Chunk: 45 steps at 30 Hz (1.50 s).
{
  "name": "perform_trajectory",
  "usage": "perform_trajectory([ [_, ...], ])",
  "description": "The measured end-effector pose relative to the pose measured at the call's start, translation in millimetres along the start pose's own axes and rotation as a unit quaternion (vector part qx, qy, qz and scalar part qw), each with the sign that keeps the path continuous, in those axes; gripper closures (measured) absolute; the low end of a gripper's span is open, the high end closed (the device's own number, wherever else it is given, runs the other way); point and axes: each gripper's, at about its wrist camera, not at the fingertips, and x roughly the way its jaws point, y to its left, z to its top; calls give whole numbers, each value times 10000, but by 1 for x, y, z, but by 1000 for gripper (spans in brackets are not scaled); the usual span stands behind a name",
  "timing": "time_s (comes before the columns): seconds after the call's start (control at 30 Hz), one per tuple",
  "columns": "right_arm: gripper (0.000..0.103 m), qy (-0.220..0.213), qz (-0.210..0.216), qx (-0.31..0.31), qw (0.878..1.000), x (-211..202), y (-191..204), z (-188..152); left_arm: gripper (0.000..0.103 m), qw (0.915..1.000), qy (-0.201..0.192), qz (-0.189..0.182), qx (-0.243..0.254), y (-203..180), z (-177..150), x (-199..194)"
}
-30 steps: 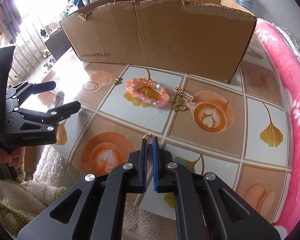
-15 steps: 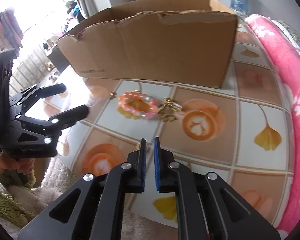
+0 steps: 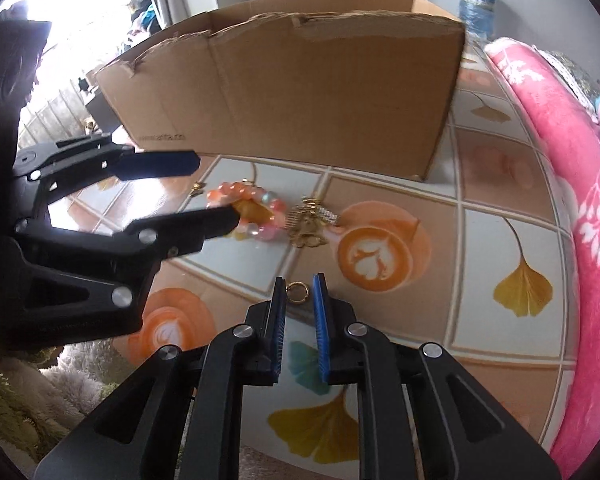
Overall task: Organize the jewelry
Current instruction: 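Lower the open right tool over the small gold ring, then close the left tool on the pink beaded bracelet and lift it, then carry the pink bracelet over the box and open the left tool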
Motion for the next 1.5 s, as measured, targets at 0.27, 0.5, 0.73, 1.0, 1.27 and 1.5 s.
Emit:
perform_trajectory([
  [0.27, 89, -110, 179, 159, 9997, 3, -9, 3, 70, 9977, 349, 69, 581, -23, 2, 17],
  [0.5, 89, -188, 329, 299, 9988, -3, -18, -9, 87, 9982, 452, -35, 390, -21, 5, 23],
  [0.73, 89, -244, 297, 337, 9987, -4, -16, -12, 95, 9996, 256, -34, 141, -14, 7, 15],
  [1.0, 89, -235, 293, 432, 9984, -3, -17, -12, 95, 9979, -444, 259, -392, 23, 16, -37],
  [1.27, 89, -176, 152, 387, 9990, -2, -12, -9, 95, 9890, -553, 527, -1264, 80, -9, -65],
  [1.5, 80, -59, 280, 535, 9982, -4, -14, -3, 91, 9817, -94, 726, -1759, 112, -44, -47],
])
